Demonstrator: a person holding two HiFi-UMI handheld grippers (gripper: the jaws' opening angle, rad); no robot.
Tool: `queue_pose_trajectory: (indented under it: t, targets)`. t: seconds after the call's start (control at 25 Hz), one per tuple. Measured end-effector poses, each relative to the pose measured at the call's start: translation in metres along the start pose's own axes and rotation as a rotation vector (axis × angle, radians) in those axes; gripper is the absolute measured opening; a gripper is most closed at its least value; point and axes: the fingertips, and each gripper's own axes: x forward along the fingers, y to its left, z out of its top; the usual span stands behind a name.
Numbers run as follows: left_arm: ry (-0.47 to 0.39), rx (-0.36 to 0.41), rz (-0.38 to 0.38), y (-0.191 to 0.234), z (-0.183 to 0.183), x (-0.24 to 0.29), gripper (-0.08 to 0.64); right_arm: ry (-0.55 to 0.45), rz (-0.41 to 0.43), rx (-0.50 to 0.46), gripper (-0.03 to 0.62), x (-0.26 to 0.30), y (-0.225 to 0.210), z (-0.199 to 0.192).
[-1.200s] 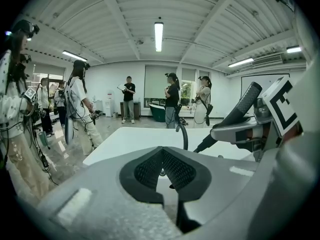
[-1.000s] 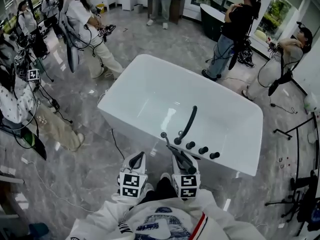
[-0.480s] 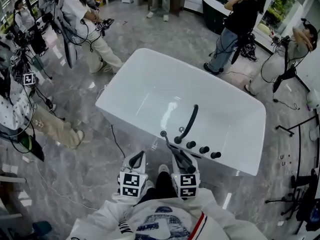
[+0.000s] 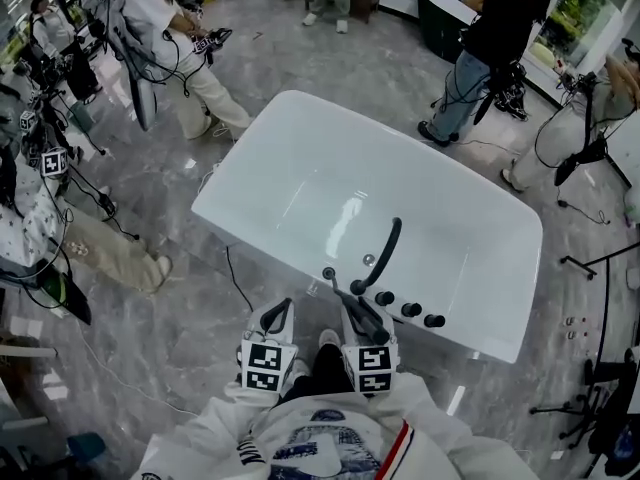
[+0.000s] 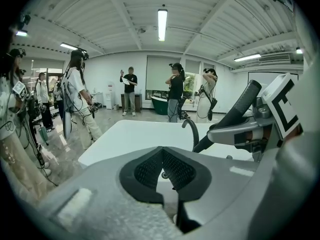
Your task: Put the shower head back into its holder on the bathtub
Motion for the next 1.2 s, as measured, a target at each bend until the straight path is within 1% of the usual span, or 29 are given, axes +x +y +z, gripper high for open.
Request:
queue_pose_trajectory:
  t: [0.12, 0.28, 0.64, 0.92, 1.04, 1.2]
  targets:
    - [0.006, 0.002, 0.013, 0.011, 0.004, 0.009, 0.000, 0.004, 0.021, 0.000, 0.138, 0.017, 0.000, 0.005]
    - [0.011, 0.000, 0.037, 0.014, 0.015, 0.022, 0.001, 0.008, 0.046, -0.007, 0.138, 0.031, -0.012, 0.015]
    - [0.033, -0.011, 0.078, 0.019, 0.023, 0.048, 0.000, 0.028, 0.107, -0.013, 0.138, 0.058, -0.029, 0.015]
    - [0.038, -0.001, 0.108, 0.024, 0.029, 0.062, 0.000, 0.025, 0.141, -0.014, 0.138, 0.071, -0.037, 0.021]
    - [0.041, -0.002, 0.113, 0.022, 0.031, 0.065, 0.000, 0.027, 0.145, -0.008, 0.138, 0.073, -0.040, 0.022]
    - [0.045, 0.016, 0.101, 0.016, 0.035, 0.072, 0.000, 0.028, 0.148, 0.004, 0.138, 0.074, -0.042, 0.024]
